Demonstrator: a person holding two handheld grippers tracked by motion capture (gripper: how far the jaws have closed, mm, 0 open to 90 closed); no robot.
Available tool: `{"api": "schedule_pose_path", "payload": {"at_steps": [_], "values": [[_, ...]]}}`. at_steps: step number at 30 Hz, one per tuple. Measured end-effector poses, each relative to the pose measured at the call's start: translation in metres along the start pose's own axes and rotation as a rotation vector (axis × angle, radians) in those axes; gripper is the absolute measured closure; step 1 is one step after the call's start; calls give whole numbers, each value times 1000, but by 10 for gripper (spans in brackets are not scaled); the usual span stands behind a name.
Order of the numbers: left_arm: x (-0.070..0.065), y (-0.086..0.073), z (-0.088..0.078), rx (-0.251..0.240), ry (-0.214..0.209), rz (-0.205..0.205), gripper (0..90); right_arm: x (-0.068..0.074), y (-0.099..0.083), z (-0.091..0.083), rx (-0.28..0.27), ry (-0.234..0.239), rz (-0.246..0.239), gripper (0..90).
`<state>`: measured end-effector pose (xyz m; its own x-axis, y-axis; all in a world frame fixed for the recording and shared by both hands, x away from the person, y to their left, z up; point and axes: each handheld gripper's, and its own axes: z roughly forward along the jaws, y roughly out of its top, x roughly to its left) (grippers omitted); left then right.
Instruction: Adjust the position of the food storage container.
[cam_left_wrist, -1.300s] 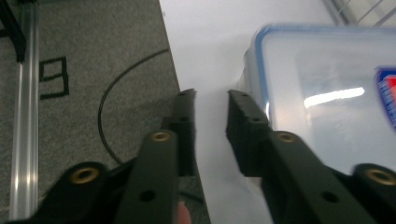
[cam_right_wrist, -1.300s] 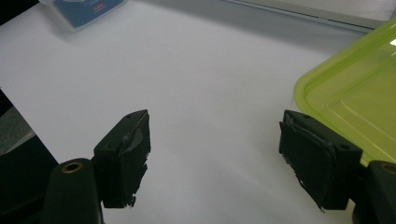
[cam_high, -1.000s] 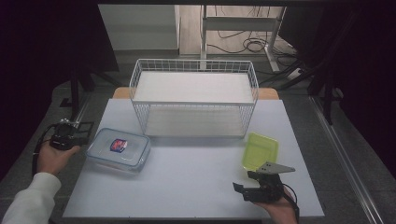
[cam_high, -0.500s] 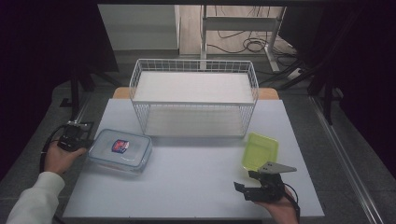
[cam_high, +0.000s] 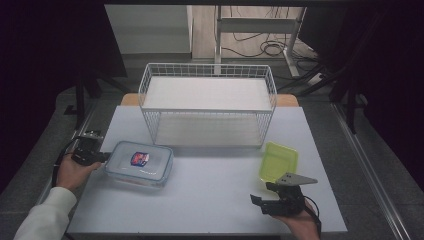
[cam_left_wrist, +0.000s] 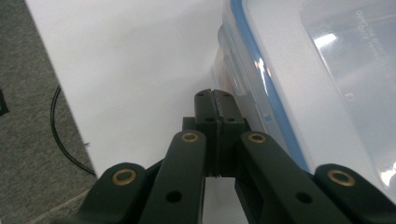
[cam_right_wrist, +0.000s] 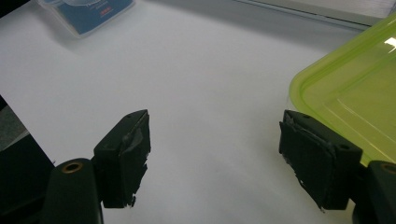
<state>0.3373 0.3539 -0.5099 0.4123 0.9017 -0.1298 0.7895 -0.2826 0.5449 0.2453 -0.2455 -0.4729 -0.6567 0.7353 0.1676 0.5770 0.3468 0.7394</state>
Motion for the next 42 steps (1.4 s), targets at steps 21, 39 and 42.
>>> {"api": "schedule_pose_path", "payload": {"at_steps": [21,39,42], "values": [[-26,9,8,-6,-54,40,900,-1,0,-2,-10,-13,6,254],[-72,14,15,-3,-119,110,900,0,1,-2,-7,-12,8,255],[-81,14,16,2,-128,124,900,1,1,-1,-5,-11,6,255]]}}
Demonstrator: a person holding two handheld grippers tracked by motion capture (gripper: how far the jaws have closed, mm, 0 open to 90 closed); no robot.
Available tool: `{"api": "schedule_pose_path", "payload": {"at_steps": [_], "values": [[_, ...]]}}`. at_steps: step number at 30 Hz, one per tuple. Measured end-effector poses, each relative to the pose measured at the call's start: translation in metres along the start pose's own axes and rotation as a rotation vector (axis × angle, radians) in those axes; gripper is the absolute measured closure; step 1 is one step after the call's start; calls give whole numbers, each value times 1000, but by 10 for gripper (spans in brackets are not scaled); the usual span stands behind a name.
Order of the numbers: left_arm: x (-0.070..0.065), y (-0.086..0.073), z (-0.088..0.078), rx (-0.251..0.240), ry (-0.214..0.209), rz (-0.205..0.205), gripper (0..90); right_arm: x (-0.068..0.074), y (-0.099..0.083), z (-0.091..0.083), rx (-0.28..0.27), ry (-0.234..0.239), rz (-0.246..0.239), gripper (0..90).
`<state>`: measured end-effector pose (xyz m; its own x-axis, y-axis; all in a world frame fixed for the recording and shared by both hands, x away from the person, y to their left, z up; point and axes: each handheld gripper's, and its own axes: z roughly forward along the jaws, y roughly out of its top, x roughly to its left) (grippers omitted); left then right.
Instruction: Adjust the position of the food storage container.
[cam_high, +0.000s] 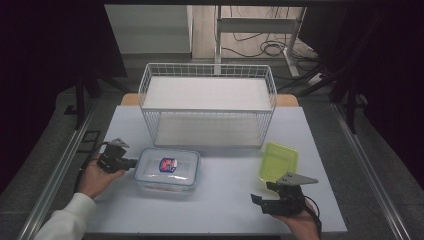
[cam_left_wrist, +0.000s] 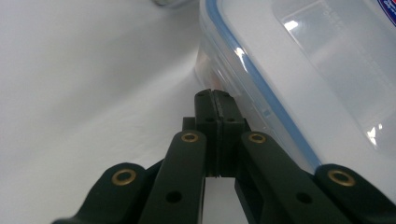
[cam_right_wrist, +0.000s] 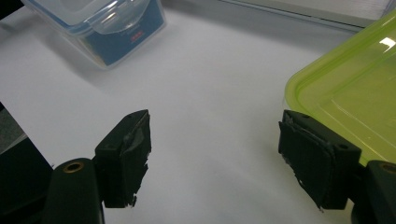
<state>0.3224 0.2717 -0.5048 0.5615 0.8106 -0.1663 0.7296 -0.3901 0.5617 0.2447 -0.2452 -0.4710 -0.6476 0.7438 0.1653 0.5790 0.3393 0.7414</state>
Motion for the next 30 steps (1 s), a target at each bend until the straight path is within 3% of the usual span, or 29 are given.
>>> {"api": "schedule_pose_path", "payload": {"at_steps": [11,12,20,30], "values": [[-29,8,11,2,-45,-9,900,1,0,0,0,0,-1,255],[-34,8,13,-6,-66,-25,900,1,0,0,1,-1,-1,255],[-45,6,17,-23,-109,-45,900,1,0,1,4,-1,-3,255],[-57,2,18,-30,-131,-51,900,1,0,2,10,-4,-3,255]]}}
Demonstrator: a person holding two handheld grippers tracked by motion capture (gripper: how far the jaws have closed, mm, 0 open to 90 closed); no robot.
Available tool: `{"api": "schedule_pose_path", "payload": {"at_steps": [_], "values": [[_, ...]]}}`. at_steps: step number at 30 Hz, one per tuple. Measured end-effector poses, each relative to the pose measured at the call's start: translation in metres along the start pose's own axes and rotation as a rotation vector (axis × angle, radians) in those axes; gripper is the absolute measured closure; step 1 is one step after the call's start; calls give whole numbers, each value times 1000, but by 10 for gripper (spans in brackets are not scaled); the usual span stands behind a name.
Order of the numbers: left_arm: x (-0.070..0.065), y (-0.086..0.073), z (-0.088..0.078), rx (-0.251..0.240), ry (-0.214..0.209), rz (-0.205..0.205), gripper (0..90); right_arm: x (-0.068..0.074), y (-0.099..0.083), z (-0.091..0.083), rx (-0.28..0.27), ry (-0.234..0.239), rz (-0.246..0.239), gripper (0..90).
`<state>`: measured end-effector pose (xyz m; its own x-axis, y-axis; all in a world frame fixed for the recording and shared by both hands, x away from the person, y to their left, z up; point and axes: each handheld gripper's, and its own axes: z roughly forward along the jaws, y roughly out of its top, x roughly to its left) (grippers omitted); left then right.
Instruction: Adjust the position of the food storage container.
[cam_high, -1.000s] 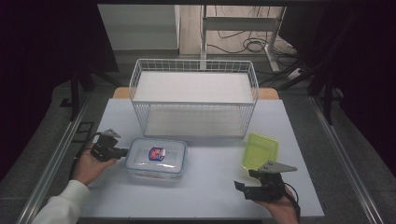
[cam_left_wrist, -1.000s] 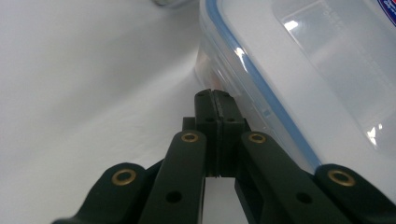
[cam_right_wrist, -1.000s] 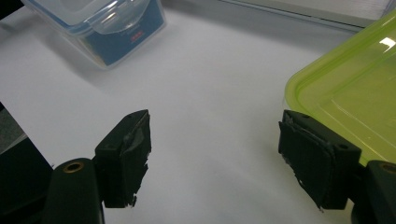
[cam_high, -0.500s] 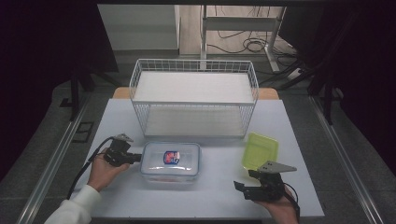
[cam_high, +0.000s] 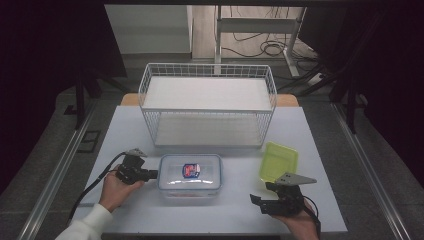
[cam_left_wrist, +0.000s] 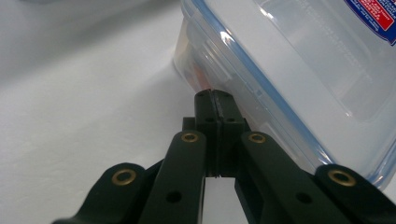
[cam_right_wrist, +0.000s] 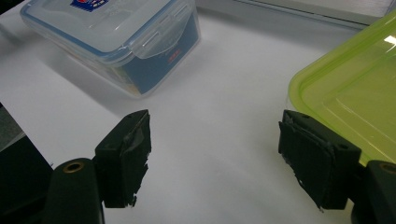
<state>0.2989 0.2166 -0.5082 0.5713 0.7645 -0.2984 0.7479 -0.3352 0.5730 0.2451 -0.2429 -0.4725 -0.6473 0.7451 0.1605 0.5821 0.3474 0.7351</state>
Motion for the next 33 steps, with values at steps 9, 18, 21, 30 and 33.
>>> {"api": "schedule_pose_path", "payload": {"at_steps": [9,18,21,30,33], "values": [[-3,0,4,-15,-23,-19,900,0,0,1,7,0,2,255],[-2,0,4,-33,-27,-30,900,-2,-1,1,4,-4,6,255],[-1,-1,-5,-72,22,-45,879,-2,-1,-1,-2,2,9,255],[-14,-19,-70,-210,33,-81,414,2,4,-5,-26,51,14,234],[-19,-25,-79,-238,17,-84,289,6,9,-4,-29,64,4,223]]}}
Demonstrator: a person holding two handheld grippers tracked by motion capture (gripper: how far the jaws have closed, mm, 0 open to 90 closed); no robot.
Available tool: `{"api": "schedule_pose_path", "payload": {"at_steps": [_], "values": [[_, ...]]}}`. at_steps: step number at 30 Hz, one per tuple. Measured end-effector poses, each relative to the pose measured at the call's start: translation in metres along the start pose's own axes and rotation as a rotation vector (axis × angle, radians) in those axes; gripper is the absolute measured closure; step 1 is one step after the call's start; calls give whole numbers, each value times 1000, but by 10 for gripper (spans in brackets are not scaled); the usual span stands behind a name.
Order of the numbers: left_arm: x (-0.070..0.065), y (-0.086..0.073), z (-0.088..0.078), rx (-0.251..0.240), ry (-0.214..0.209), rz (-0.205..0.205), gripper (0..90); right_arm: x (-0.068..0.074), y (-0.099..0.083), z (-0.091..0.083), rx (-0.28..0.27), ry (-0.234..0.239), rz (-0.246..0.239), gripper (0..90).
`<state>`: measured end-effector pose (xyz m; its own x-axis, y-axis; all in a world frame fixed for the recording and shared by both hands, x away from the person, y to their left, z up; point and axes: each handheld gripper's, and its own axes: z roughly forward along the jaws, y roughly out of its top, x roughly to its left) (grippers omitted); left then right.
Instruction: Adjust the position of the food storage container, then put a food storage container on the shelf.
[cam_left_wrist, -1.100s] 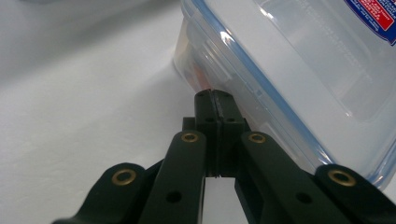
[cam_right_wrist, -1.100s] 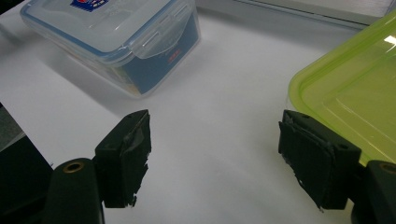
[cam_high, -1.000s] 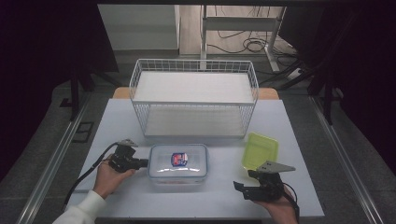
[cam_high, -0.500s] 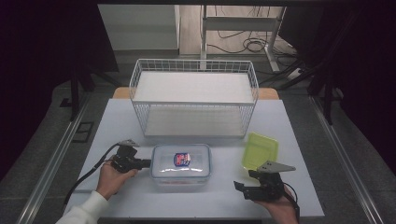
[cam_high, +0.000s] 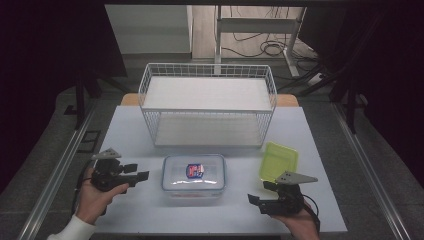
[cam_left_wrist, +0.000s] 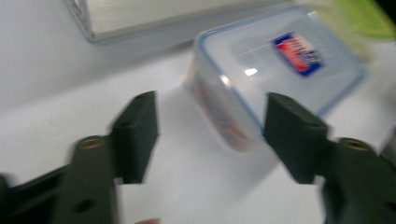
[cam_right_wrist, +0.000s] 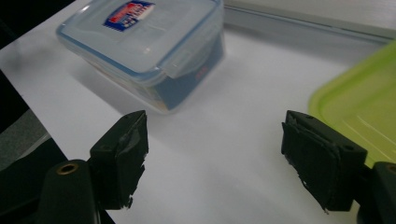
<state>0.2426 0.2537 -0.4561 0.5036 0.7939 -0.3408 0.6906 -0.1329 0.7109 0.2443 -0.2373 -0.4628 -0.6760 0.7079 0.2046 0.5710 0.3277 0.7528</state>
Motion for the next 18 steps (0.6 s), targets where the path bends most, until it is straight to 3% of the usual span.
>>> {"api": "schedule_pose_path", "payload": {"at_steps": [1,7,12,18], "values": [[-3,-4,-7,-18,-21,-21,266,4,5,2,-4,12,-5,218],[-8,-10,-18,-13,-34,-52,212,8,14,8,-11,50,22,216],[-8,-11,-20,-29,-35,-45,202,10,19,12,-7,54,29,216],[-9,-10,-17,-31,-70,-65,198,14,24,17,5,66,49,210]]}}
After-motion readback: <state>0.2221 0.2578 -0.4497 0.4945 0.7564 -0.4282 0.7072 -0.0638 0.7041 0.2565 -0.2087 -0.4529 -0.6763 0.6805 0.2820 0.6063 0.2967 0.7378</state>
